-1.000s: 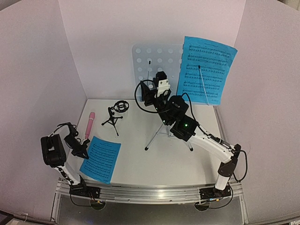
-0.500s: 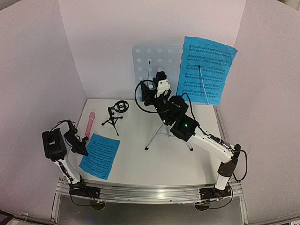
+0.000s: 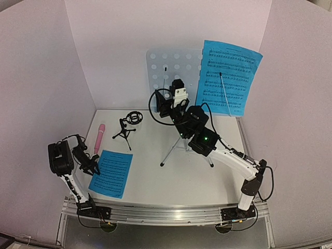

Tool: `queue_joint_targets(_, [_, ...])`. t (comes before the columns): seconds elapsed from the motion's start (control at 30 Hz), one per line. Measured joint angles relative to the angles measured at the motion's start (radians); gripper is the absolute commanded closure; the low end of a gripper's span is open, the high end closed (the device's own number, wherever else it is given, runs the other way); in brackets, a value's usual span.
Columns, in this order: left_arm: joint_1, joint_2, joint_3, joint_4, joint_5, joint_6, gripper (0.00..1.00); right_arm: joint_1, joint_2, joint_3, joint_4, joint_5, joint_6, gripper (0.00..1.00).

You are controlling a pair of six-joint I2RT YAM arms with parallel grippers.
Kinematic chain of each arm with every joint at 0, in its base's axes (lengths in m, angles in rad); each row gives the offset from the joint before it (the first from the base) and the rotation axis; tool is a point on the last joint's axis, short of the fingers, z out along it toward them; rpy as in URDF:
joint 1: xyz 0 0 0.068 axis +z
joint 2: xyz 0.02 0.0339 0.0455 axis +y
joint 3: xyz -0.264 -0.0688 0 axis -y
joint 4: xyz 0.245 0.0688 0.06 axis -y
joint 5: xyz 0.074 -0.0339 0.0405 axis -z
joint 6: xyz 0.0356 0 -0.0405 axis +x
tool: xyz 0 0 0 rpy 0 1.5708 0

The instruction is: Pack up the instrument practice props

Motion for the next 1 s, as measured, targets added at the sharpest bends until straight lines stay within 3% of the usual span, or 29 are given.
queue_joint_targets(0.33, [-0.008, -0.003, -0.103, -0.002, -0.077, 0.135, 0.49, 0.0, 0.01, 0.012, 0.001, 0.0, -0.011, 0.38])
queue_joint_targets(0.7, [-0.01, -0.018, -0.09, -0.003, -0.063, 0.162, 0.48, 0.0, 0.024, 0.024, -0.002, -0.009, -0.02, 0.36])
queue_joint_targets(0.83, [-0.01, -0.066, -0.007, -0.01, -0.013, 0.173, 0.45, 0.001, 0.022, 0.021, -0.043, -0.053, -0.02, 0.33])
queue_joint_targets(1.0, [-0.011, -0.167, 0.221, -0.009, 0.105, 0.18, 0.4, 0.007, -0.047, -0.08, -0.132, -0.1, -0.016, 0.31])
